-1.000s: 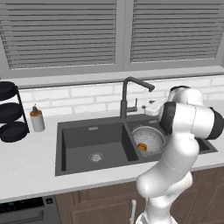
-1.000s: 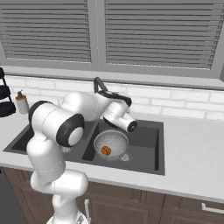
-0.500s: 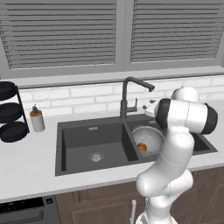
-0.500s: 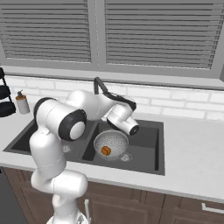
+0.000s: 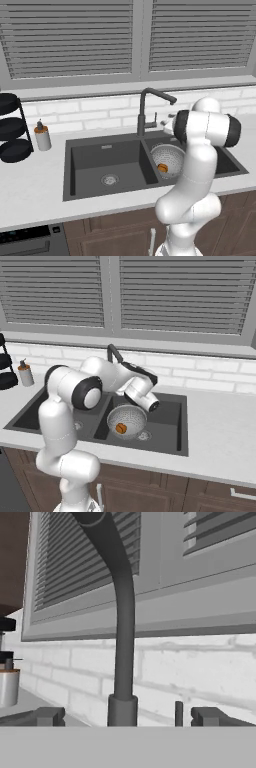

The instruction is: Put the colander in the sink, put the peach in the colander, and turn on the sink faucet and pour water over the colander.

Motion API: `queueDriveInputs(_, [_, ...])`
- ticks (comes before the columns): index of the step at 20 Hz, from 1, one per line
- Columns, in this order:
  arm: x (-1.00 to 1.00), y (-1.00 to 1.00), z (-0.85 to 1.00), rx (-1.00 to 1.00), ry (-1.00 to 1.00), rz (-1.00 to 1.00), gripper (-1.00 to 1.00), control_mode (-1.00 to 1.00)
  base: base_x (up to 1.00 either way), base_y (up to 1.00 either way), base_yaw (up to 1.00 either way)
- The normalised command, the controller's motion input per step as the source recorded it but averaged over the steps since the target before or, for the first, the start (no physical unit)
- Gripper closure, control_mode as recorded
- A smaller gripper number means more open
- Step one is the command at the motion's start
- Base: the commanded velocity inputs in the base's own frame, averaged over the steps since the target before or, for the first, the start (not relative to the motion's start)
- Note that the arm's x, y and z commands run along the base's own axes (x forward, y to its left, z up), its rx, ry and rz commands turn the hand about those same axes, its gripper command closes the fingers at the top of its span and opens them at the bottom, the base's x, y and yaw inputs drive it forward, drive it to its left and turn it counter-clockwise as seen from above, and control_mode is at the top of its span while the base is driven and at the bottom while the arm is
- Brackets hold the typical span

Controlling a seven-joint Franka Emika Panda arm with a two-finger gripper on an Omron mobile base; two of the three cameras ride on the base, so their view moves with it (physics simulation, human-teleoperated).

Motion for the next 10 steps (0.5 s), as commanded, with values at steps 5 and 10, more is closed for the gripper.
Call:
queueDriveInputs(5, [0.12, 0.23, -0.13, 0.0, 0.0, 0.03, -1.0, -1.0, 0.0, 0.0, 0.0])
queueDriveInputs(10, [0.21, 0.13, -0.04, 0.0, 0.0, 0.0, -1.0, -1.0, 0.0, 0.0, 0.0])
